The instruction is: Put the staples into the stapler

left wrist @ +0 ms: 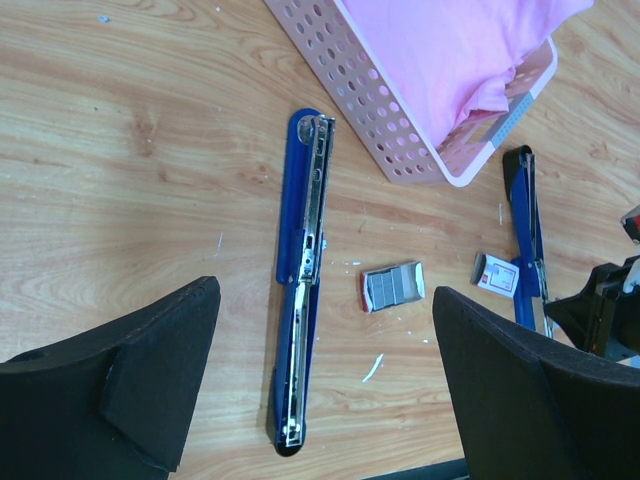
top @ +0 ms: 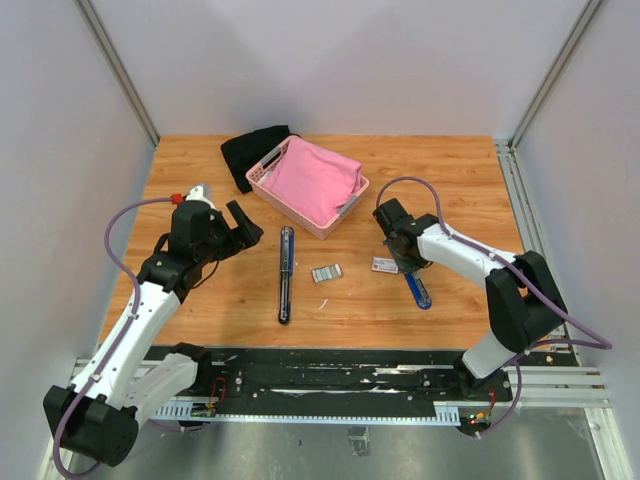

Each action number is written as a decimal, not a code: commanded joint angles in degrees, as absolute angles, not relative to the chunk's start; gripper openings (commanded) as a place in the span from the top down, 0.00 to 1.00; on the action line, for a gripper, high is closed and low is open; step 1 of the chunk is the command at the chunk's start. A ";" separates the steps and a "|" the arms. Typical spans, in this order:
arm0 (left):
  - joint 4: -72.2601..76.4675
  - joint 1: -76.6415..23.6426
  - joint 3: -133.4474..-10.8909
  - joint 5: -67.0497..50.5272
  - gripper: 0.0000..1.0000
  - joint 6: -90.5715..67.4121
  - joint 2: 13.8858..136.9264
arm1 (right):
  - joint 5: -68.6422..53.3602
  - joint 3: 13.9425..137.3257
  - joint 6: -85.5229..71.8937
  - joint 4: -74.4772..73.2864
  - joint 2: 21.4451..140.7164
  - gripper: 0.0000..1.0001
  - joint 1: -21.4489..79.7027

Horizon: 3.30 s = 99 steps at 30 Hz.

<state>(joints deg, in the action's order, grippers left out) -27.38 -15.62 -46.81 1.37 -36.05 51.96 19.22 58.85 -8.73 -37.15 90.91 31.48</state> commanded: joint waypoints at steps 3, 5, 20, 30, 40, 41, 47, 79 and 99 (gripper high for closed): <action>-27.40 -15.88 -46.10 1.14 0.08 -36.13 51.16 | 17.28 58.83 -7.42 -36.99 90.29 0.86 30.57; -27.37 -15.88 -46.01 1.21 0.08 -36.11 51.15 | 17.08 58.59 -7.38 -36.89 90.56 0.86 30.59; -27.33 -15.88 -45.88 1.21 0.08 -36.12 51.24 | 17.38 58.80 -6.80 -37.12 90.76 0.86 30.33; -26.95 -15.84 -45.79 1.04 0.08 -36.12 51.43 | 16.33 59.35 -5.28 -37.43 91.35 0.86 29.20; -26.83 -15.88 -45.62 1.05 0.08 -36.10 51.64 | 14.11 59.03 -4.84 -36.92 91.32 0.86 29.22; -26.79 -15.86 -45.64 1.00 0.08 -36.08 51.67 | 14.02 59.08 -4.83 -36.89 91.32 0.86 29.26; -26.70 -15.91 -45.62 0.99 0.08 -36.06 51.77 | 13.95 58.73 -4.75 -36.63 92.16 0.86 29.22; -26.66 -15.91 -46.03 0.96 0.08 -35.42 52.21 | 10.26 57.74 -3.94 -40.29 89.66 0.87 26.79; -26.85 -15.88 -45.88 0.99 0.08 -35.42 51.87 | 10.11 57.21 -3.69 -39.52 90.97 0.86 26.80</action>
